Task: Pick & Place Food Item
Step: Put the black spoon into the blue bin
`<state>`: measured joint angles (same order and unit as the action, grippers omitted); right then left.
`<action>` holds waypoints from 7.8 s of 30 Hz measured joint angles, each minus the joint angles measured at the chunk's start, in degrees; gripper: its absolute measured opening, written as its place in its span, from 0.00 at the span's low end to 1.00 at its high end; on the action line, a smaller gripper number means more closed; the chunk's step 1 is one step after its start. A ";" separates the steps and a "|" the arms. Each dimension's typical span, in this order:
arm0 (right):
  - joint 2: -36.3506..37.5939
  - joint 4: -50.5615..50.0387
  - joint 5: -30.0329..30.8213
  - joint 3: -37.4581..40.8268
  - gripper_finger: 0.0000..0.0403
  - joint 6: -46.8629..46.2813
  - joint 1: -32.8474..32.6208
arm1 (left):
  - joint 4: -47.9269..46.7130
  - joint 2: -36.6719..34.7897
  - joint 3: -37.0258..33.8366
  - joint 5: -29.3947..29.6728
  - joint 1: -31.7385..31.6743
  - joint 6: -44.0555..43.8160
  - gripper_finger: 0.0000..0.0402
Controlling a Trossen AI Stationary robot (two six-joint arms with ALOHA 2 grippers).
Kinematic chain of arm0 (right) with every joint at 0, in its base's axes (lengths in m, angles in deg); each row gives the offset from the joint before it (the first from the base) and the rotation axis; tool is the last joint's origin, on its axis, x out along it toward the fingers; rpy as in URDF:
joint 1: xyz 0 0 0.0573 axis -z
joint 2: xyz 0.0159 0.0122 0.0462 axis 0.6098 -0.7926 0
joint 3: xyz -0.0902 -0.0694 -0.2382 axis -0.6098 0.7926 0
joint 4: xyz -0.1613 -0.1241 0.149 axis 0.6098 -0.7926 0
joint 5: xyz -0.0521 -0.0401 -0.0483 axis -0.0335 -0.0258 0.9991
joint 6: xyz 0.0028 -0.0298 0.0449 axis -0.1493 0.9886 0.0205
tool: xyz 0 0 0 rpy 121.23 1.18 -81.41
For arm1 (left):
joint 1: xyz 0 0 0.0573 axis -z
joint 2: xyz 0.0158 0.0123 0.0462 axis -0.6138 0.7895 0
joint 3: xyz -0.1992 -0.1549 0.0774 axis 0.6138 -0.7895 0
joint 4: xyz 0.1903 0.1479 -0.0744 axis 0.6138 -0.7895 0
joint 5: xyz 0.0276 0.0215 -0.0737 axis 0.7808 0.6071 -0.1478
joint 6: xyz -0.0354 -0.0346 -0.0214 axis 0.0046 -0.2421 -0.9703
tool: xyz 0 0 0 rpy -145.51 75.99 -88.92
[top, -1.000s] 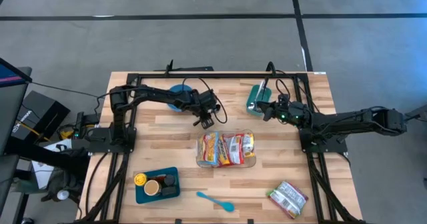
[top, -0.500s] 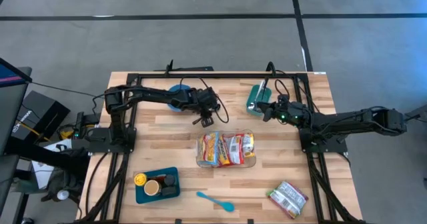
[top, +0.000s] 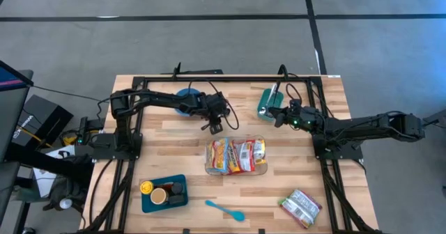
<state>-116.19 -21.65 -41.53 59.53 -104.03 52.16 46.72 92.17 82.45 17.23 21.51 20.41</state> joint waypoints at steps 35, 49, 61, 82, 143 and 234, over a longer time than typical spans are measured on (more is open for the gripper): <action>0.00 -0.41 -0.11 0.00 0.13 -0.02 -0.14 | -2.47 2.29 -0.01 -2.34 -3.02 1.34 0.32; 0.00 -0.38 -0.09 0.00 0.13 -0.01 -1.95 | -3.34 1.64 -1.86 -0.55 -2.72 1.44 0.32; 0.00 -0.38 -0.09 0.00 0.13 0.00 -1.93 | -0.36 1.55 -0.06 0.04 -1.30 1.69 0.32; 0.00 -0.43 -0.09 0.00 0.13 0.24 -2.25 | 4.87 1.53 0.09 -0.49 -1.73 4.70 0.32; 0.00 -2.92 -0.09 0.00 0.13 -0.44 -2.25 | -3.25 2.03 0.83 -1.10 -2.32 -1.53 0.32; 0.00 -1.15 -0.06 0.00 0.13 -0.45 -2.25 | -1.72 3.60 0.02 0.61 -1.25 -2.85 0.01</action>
<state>-116.19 -22.80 -41.60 59.53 -104.48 49.92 45.00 95.78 82.47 17.84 20.26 17.57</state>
